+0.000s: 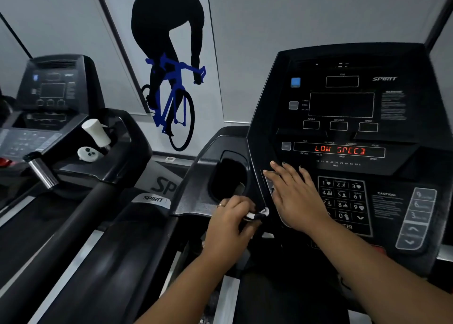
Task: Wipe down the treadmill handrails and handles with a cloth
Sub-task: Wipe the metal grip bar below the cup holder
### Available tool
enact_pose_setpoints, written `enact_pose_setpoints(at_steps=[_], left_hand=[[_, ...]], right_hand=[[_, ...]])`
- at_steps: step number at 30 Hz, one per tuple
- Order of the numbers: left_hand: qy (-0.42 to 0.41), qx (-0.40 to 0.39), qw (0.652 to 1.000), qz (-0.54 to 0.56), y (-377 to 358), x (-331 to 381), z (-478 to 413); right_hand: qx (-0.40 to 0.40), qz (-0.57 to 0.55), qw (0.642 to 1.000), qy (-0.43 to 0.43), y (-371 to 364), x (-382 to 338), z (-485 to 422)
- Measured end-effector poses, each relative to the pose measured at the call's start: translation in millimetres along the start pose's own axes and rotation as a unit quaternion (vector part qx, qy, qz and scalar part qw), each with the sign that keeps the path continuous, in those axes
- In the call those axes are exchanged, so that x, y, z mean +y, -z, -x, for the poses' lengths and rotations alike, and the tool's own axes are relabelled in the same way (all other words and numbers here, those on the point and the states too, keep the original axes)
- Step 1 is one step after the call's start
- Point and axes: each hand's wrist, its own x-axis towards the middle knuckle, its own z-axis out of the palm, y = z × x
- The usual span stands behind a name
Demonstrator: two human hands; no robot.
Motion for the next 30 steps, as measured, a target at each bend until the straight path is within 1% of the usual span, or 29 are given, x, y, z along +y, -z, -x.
enact_pose_setpoints(at_steps=[3,5,6,8,9,10,12,13,15,17,20,26,28,29,30], left_hand=[[-0.025,-0.029,0.999,0.023,10.6,-1.5,15.1],[-0.023,-0.054,0.997,0.053,19.1,0.1,23.7],[-0.013,-0.054,0.995,0.085,22.4,1.6,28.2],[0.01,-0.018,0.987,0.162,26.9,0.3,36.1],[0.023,0.007,0.984,0.179,28.3,-2.5,38.5],[0.042,0.021,0.983,0.179,28.6,-7.4,39.4],[0.099,0.015,0.983,0.151,28.7,-19.9,36.8],[0.128,-0.002,0.982,0.138,28.4,-25.6,34.6],[0.162,-0.048,0.976,0.138,25.8,-31.0,30.5],[0.165,-0.069,0.975,0.132,21.3,-25.0,27.7],[0.156,-0.067,0.982,0.084,17.9,-9.1,16.3],[0.125,-0.04,0.99,0.049,11.4,11.6,-15.1],[0.128,-0.035,0.988,0.074,10.6,11.0,-18.9],[0.136,-0.038,0.984,0.112,10.9,11.1,-20.3],[0.152,-0.04,0.972,0.175,11.2,10.8,-21.4]], right_hand=[[-0.001,0.003,1.0,0.0,-0.3,0.8,1.0],[-0.001,0.001,1.0,0.0,0.1,0.9,0.4],[0.0,0.001,1.0,0.001,0.0,0.9,0.3],[0.001,-0.001,1.0,0.0,-0.7,0.8,0.3],[0.002,-0.003,1.0,0.001,-0.5,0.9,0.2],[0.003,-0.006,1.0,0.0,-1.0,1.2,0.3],[0.005,-0.009,1.0,0.001,-0.4,1.4,-0.1],[0.006,-0.008,1.0,0.001,-0.3,1.5,0.0],[0.005,-0.008,1.0,0.002,-0.3,1.5,0.0],[0.007,-0.011,1.0,0.002,-0.1,1.5,-0.2],[0.005,-0.009,1.0,0.0,0.5,0.9,-0.7],[0.007,-0.014,1.0,0.0,0.7,1.7,-0.3],[0.006,-0.014,1.0,-0.001,0.8,1.3,-0.5],[0.006,-0.015,1.0,-0.001,0.5,1.4,-0.7],[0.005,-0.016,1.0,0.0,0.4,1.7,-0.9]])
